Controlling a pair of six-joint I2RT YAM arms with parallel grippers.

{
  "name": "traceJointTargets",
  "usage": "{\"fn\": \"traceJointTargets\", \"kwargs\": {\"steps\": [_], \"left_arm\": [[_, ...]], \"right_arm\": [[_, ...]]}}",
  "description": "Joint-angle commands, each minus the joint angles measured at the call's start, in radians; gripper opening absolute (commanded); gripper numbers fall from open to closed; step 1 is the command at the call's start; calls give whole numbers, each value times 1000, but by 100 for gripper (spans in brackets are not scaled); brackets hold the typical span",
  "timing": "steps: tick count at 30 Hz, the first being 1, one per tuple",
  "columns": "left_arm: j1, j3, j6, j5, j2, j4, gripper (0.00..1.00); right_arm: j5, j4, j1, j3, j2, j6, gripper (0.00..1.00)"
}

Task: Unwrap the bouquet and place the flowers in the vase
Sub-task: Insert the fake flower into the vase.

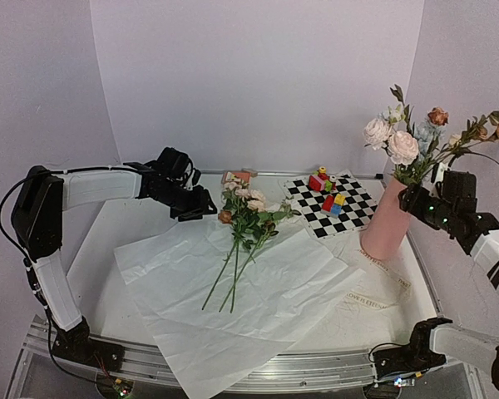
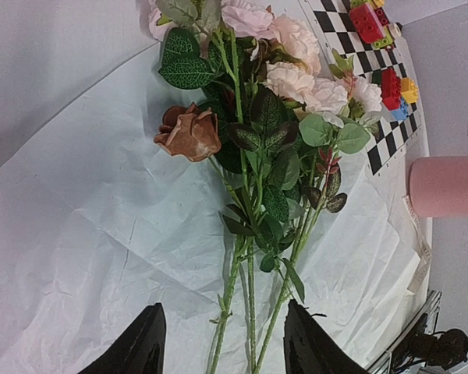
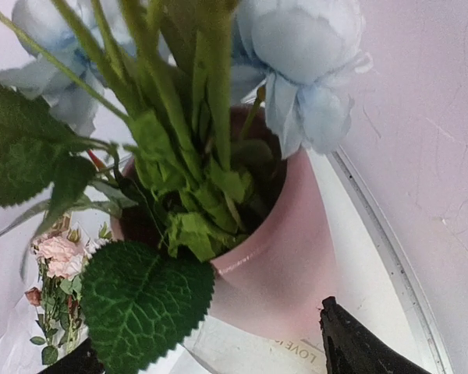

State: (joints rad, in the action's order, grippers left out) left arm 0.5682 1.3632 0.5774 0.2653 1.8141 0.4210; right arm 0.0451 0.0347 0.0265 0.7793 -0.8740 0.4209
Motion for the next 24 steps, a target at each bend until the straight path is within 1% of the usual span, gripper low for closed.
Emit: {"fn": "traceJointTargets", "kwargs": {"steps": [1, 5, 7, 10, 12, 16, 19, 21, 24], "left_arm": [[-5, 9, 1, -9, -34, -16, 55], [-5, 23, -9, 5, -19, -26, 58], [-5, 39, -14, 12, -5, -33, 60], [-5, 72, -17, 21, 31, -35, 60], [-5, 92, -16, 25, 55, -37, 58], [-5, 141, -4, 38, 111, -47, 52], [-5, 180, 12, 57, 155, -56, 51], [-5, 207, 20, 72, 178, -63, 51], [-4, 235, 25, 80, 205, -69, 51]], "right_arm": [[-89, 18, -5, -27, 29, 36, 78], [-143, 38, -3, -53, 35, 62, 75], [-184, 38, -3, -81, 38, 87, 72], [-225, 19, 11, -139, 56, 134, 68], [-234, -3, 41, -175, 64, 165, 65], [-177, -25, 157, -209, 45, 212, 64], [-132, -27, 239, -209, 7, 244, 64], [-108, -27, 262, -204, -7, 254, 64], [-68, -27, 265, -199, 7, 260, 65]]}}
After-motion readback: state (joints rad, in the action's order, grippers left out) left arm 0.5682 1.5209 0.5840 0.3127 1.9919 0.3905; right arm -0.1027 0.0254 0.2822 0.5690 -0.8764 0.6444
